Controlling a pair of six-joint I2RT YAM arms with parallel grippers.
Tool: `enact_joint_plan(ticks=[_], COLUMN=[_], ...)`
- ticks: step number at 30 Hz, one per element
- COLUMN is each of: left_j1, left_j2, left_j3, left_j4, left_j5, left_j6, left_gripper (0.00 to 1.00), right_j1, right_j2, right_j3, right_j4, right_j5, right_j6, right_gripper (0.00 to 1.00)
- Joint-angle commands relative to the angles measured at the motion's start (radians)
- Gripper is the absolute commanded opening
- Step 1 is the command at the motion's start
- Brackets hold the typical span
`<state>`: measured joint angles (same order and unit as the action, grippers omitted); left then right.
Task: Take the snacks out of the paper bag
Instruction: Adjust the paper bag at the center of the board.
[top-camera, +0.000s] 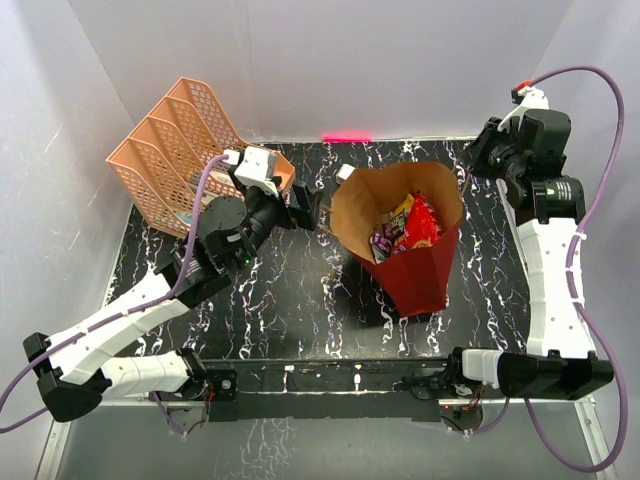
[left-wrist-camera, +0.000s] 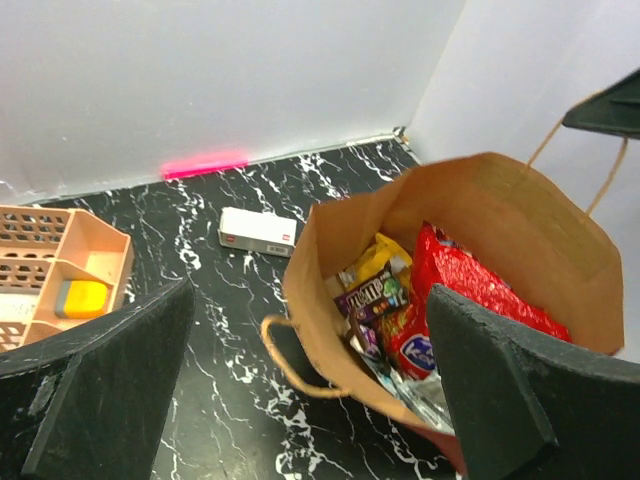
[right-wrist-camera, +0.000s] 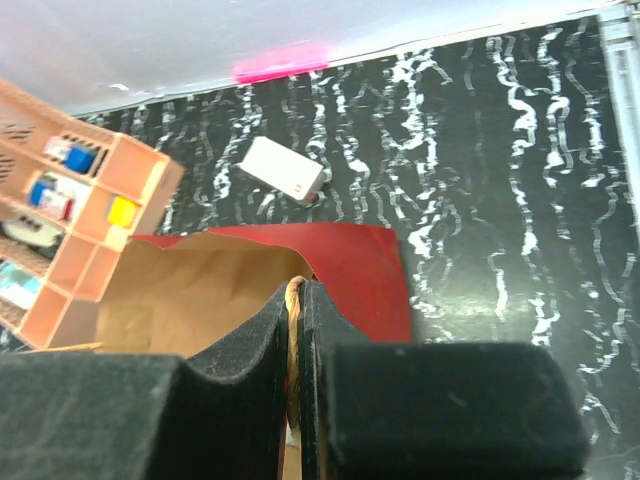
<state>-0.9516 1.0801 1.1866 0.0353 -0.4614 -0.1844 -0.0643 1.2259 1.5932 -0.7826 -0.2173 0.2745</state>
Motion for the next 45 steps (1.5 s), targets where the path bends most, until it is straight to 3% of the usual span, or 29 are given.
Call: enact_joint_plan(ticks=[1,6,9,14,25,34,39,43,45], left_j1=[-0.003,-0.004,-0.005,-0.004,-0.003,-0.004,-0.005,-0.005,-0.005], left_j2=[0.016,0.023,0.022,0.023,0.034,0.048,0.038,0.016,-0.005], left_j3=[0.037,0.040,0.033,0.025,0.025,-0.002,-0.060,-0.073,-0.072], left_j4=[-0.044,-0.049,-0.046,-0.057,-0.087,-0.080,-0.041,-0.111,-0.140], left_j5=[0.068,0.105,0.116,0.138,0.202,0.374,0.517,0.474,0.429], left_j6=[-0.063,-0.083,-0.091,-0.114,-0.143,-0.231,-0.307,-0.299,-0.282], left_gripper=[0.98,0.98,0.98,0.98,0.98,0.98,0.99,0.98,0.99], right_j1=[-0.042,-0.090,-0.090,-0.079,0.173,0.175,0.175,0.175,0.175], right_j2=[0.025,0.056,0.080,0.100,0.018,-0.109,-0.150,-0.169,-0.171], right_j3=[0.124,0.192,0.212,0.217,0.011,-0.150,-0.228,-0.227,-0.197], right_j4=[0.156,0.149,0.145,0.152,0.223,0.342,0.445,0.425,0.374], right_j5=[0.108,0.076,-0.104,-0.355,-0.793,-0.578,-0.589,-0.523,-0.400], right_j6=[-0.108,-0.228,-0.329,-0.327,-0.250,-0.074,0.035,0.011,-0.018], right_gripper=[0.08,0.08,0.08,0.08,0.08,0.08,0.08,0.08,0.08])
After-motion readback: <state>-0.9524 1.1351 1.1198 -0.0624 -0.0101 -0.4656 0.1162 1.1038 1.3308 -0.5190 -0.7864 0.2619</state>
